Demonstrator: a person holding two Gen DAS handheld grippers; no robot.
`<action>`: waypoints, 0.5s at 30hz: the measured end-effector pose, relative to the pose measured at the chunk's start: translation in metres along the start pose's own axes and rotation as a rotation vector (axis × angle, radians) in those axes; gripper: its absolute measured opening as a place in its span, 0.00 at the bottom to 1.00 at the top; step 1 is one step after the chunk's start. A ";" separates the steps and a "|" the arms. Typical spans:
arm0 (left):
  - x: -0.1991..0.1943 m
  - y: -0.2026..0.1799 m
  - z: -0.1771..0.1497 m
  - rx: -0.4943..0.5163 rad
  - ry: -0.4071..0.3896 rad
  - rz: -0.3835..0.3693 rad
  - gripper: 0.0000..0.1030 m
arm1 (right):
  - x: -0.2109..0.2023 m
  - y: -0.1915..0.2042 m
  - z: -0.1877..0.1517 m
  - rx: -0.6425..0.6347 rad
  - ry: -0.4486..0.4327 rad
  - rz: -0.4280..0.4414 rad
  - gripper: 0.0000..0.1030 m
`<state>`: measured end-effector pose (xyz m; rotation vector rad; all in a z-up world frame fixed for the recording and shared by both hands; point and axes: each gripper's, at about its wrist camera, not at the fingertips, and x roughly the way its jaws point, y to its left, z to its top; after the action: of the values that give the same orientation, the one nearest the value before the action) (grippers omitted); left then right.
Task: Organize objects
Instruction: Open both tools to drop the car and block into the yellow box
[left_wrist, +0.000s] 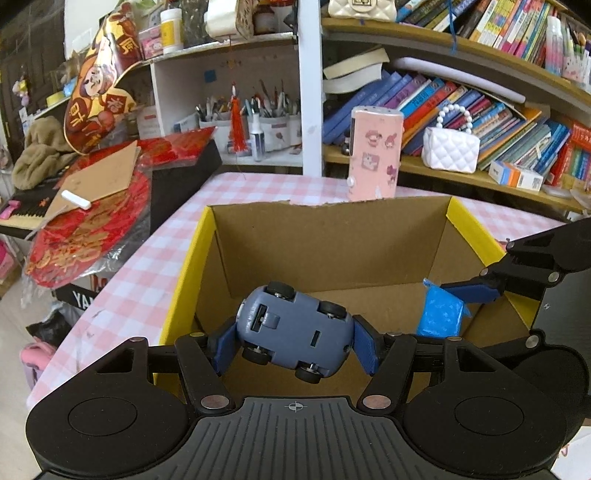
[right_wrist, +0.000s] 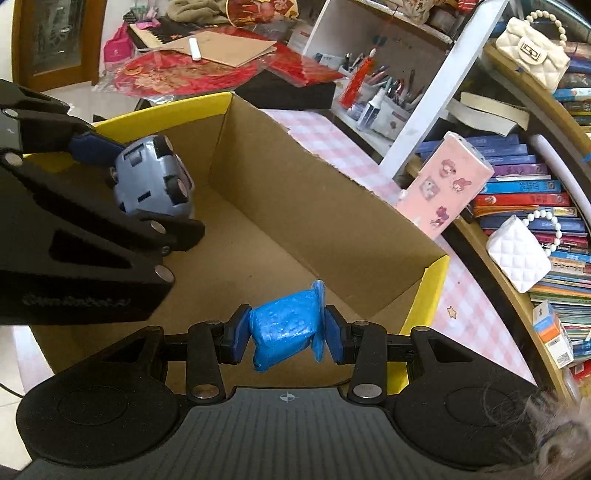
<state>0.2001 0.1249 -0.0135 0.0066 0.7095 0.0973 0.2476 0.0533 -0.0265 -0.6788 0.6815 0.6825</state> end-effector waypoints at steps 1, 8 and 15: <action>0.001 0.000 -0.001 0.002 0.001 0.001 0.62 | 0.000 0.001 0.000 -0.004 0.004 0.000 0.38; -0.003 -0.003 -0.002 0.032 -0.027 0.008 0.71 | -0.005 0.000 -0.001 0.022 -0.029 -0.023 0.48; -0.032 0.003 0.003 0.004 -0.130 0.019 0.79 | -0.022 0.004 -0.007 0.040 -0.108 -0.069 0.62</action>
<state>0.1775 0.1246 0.0098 0.0235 0.5798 0.1122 0.2300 0.0436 -0.0157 -0.6209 0.5680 0.6352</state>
